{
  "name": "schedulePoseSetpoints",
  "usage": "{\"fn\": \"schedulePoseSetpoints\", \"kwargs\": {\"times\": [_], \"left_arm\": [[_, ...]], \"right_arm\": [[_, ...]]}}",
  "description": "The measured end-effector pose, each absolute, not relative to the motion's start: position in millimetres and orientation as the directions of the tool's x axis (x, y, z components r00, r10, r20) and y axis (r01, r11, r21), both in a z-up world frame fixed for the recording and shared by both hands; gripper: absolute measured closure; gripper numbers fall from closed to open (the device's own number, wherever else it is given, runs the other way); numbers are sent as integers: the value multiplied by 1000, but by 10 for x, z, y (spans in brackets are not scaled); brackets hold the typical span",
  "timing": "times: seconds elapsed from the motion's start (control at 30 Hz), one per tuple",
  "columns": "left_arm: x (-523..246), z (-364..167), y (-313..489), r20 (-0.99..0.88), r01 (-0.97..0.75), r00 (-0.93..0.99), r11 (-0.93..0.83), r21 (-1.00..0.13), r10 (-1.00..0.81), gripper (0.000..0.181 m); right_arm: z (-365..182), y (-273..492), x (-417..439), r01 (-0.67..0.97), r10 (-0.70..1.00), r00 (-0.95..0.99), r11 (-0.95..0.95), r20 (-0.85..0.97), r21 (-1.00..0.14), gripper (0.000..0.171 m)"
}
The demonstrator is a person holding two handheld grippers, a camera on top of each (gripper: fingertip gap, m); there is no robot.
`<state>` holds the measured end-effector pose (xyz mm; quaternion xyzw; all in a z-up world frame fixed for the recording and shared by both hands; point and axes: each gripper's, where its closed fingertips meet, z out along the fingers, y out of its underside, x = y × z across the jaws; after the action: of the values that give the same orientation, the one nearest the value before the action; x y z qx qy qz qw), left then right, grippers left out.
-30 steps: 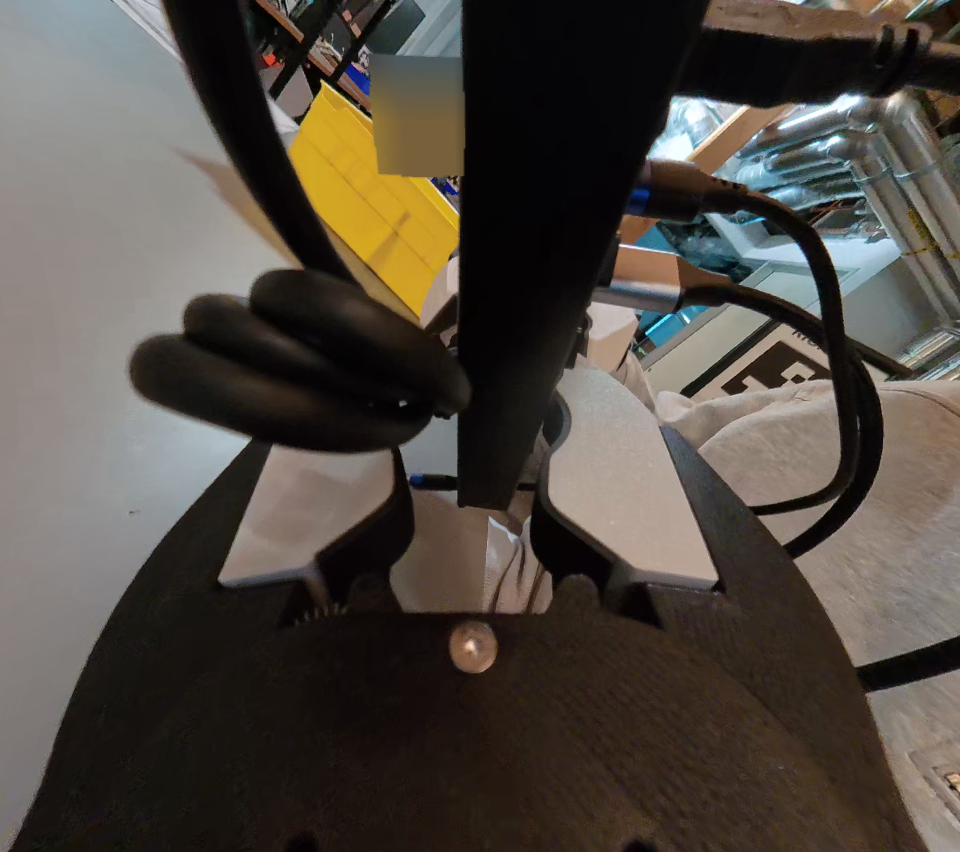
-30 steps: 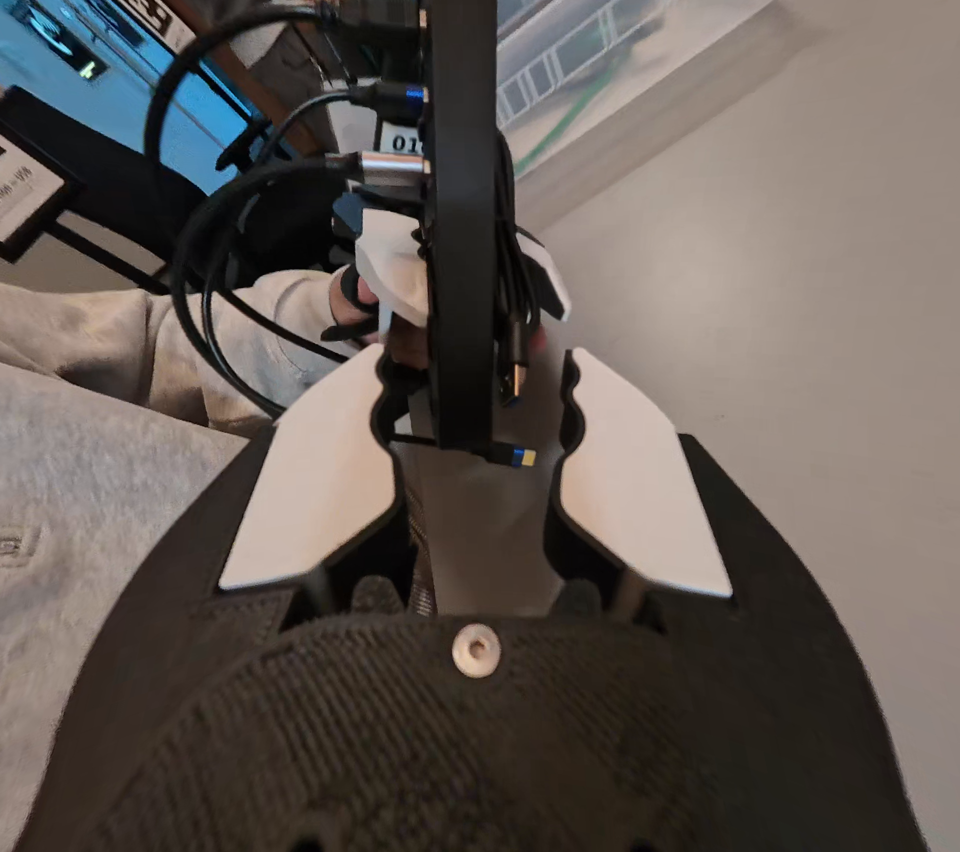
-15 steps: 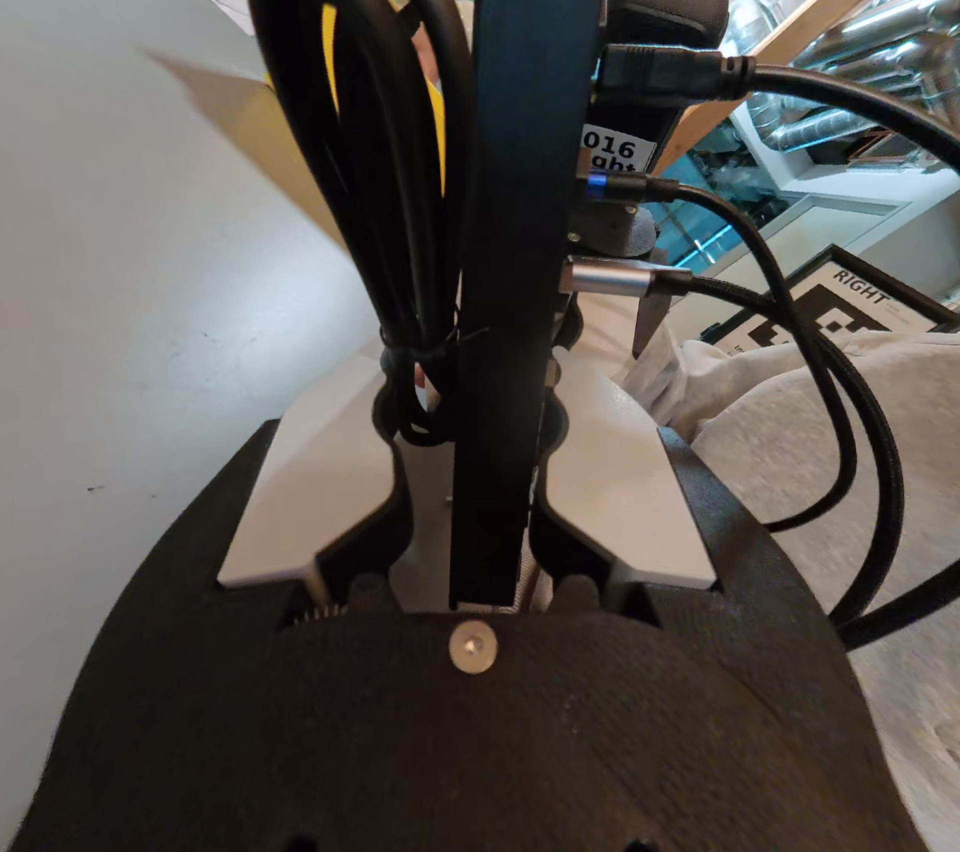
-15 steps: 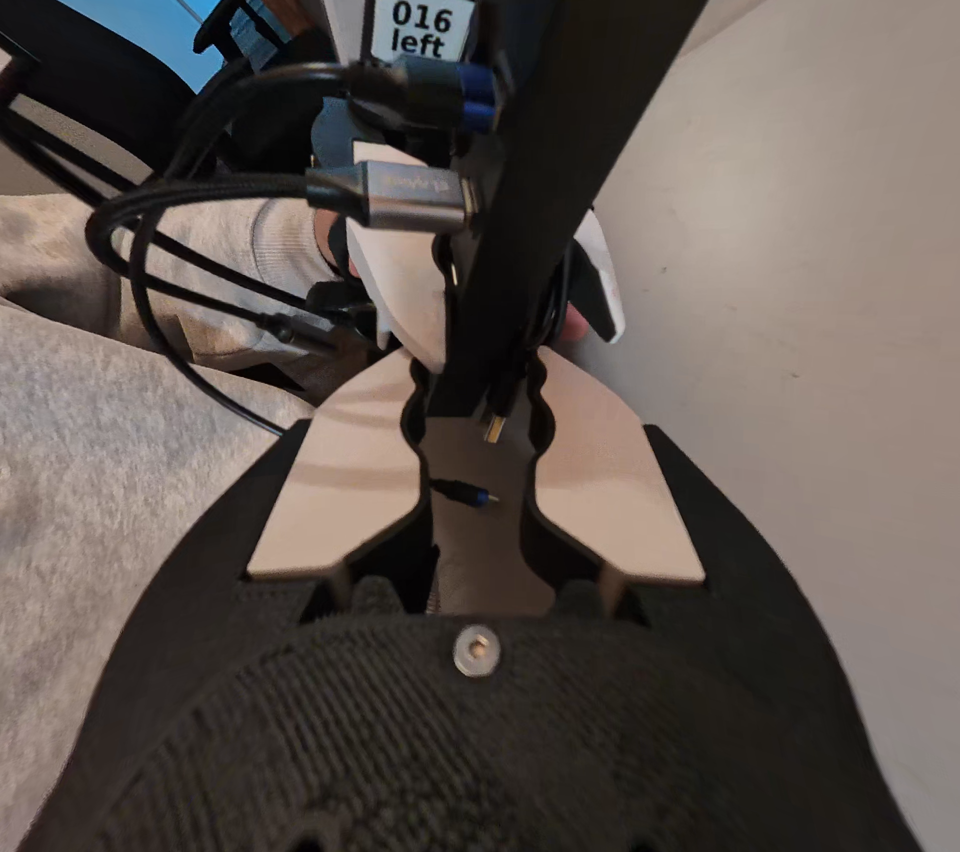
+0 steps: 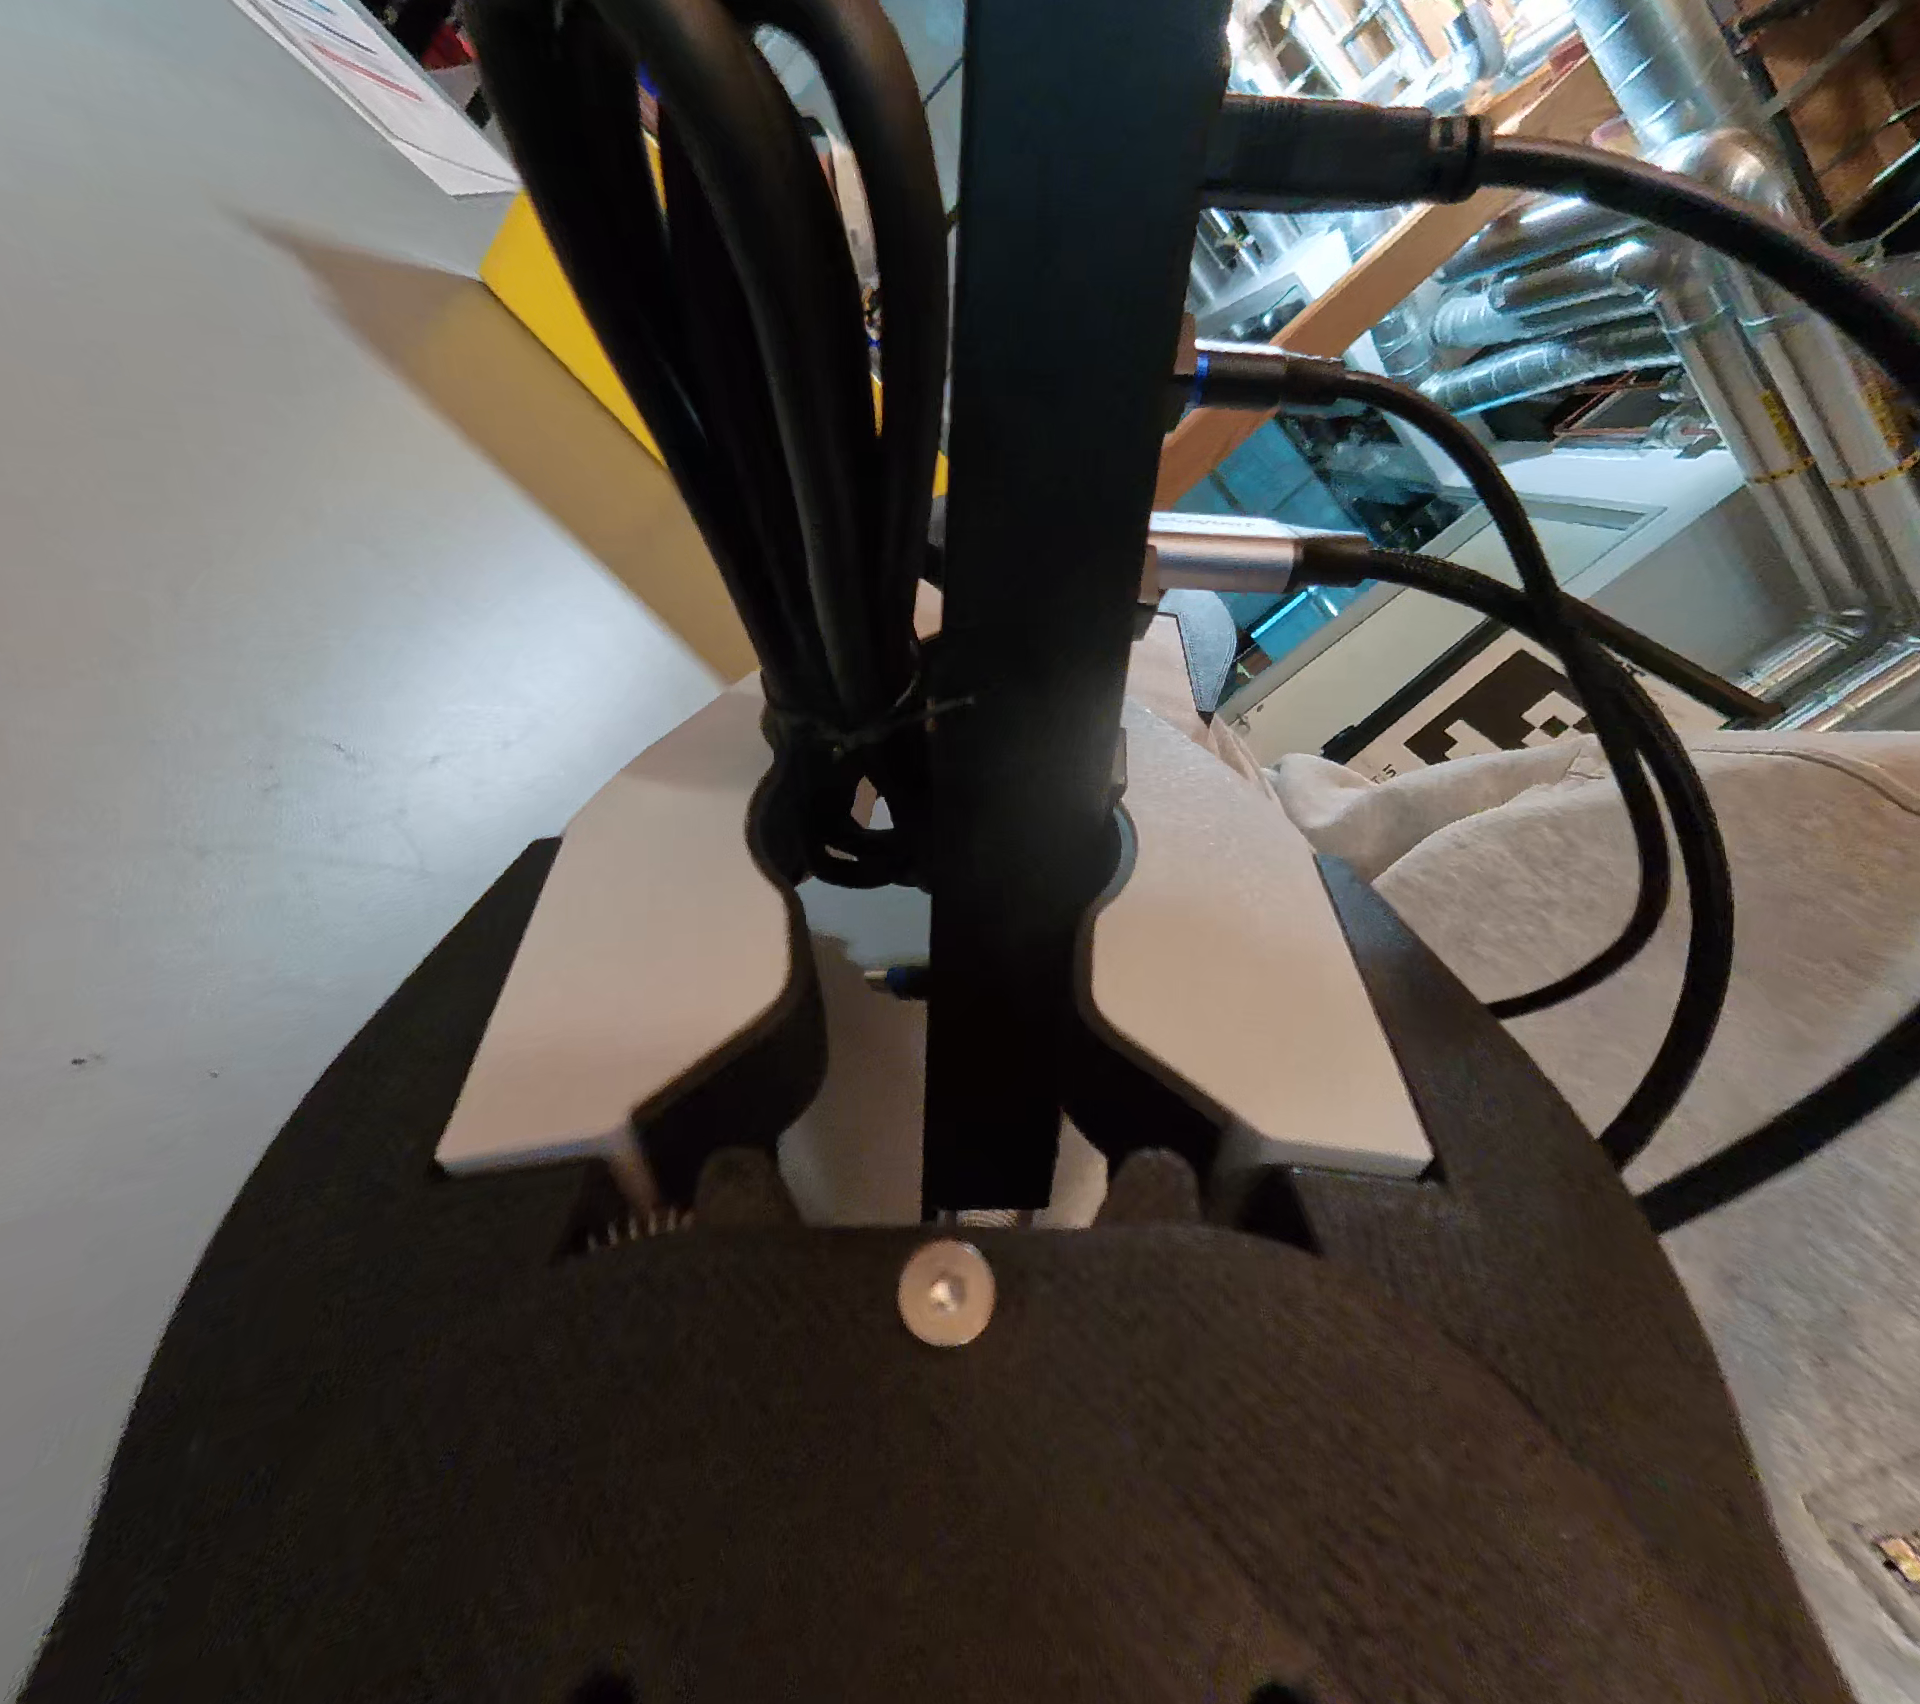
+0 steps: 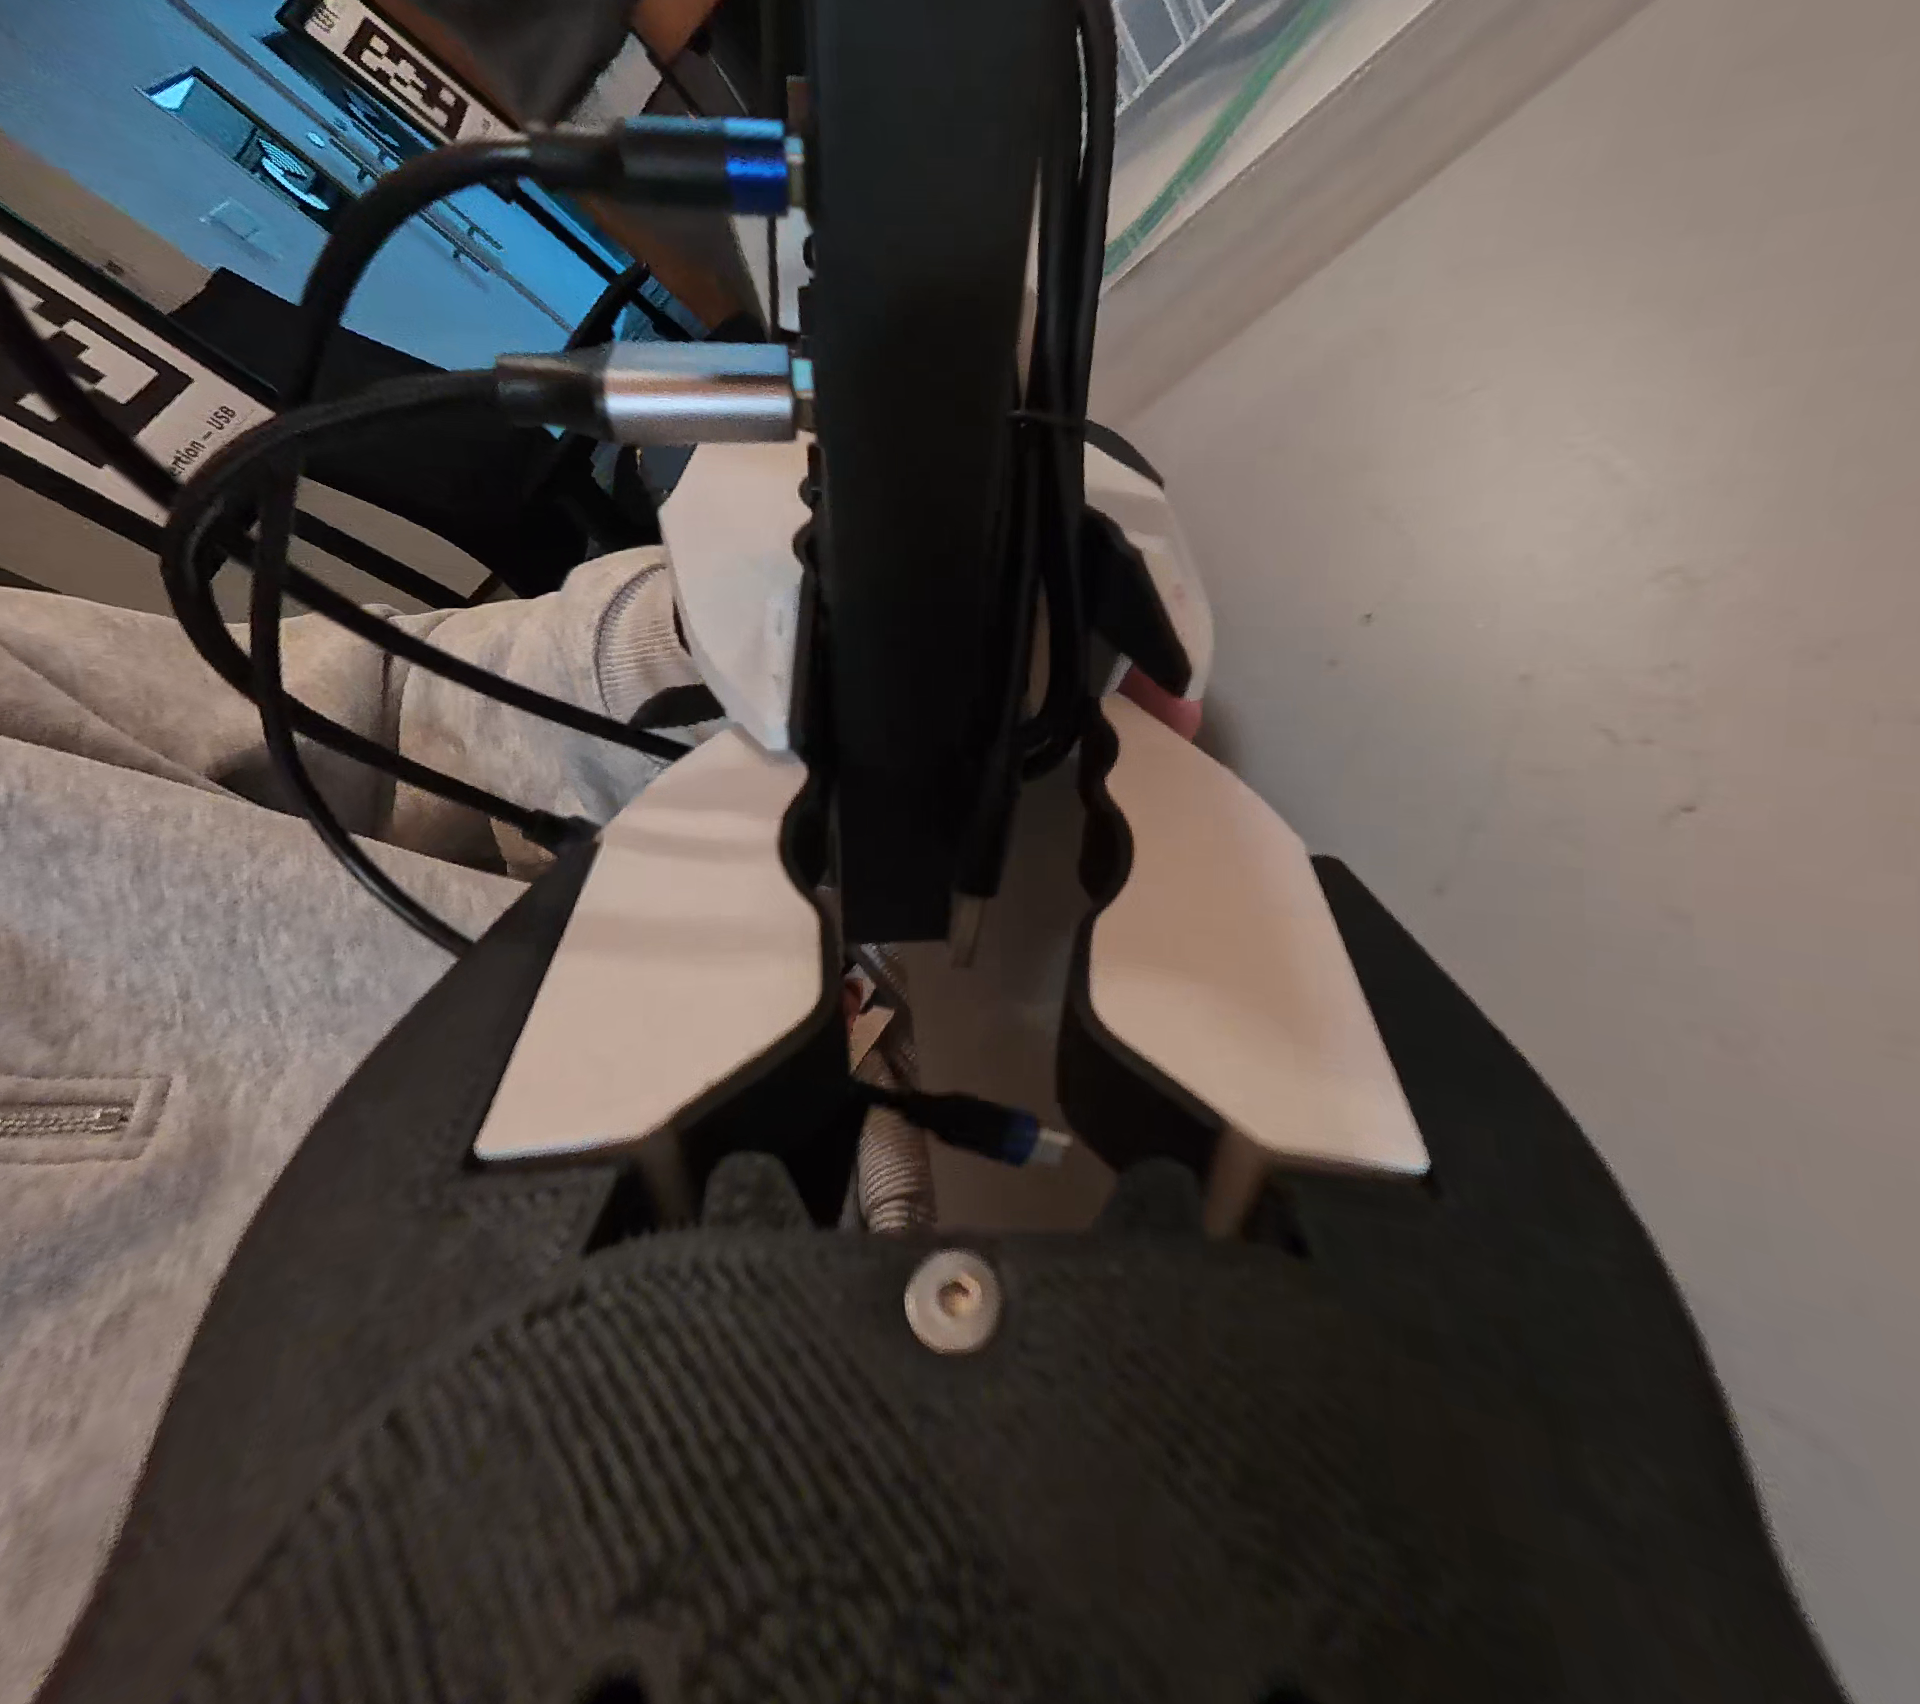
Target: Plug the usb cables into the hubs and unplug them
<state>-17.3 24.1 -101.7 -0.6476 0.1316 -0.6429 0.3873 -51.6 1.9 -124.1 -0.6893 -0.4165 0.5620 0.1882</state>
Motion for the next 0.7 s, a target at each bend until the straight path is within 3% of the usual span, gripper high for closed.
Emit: {"fn": "schedulePoseSetpoints", "kwargs": {"times": [0.1,0.2,0.27,0.5,0.7], "left_arm": [[-179,-979,237,734,345,115,-666,-662,-669,125],[-270,-864,302,745,434,94,-646,-628,-661,100],[-397,-813,367,743,492,108,-614,-618,-661,97],[-623,-764,464,741,569,126,-564,-599,-660,99],[-452,-839,374,758,492,61,-641,-589,-649,111]], "right_arm": [[-1202,28,-520,347,781,12,-589,-625,-729,125],[-1161,120,-491,304,758,27,-627,-651,-717,126],[-1120,224,-439,262,731,38,-665,-681,-699,127],[-702,574,-197,55,685,2,-727,-729,-684,127],[-86,1177,456,-271,693,70,-679,-717,-682,127]]}}
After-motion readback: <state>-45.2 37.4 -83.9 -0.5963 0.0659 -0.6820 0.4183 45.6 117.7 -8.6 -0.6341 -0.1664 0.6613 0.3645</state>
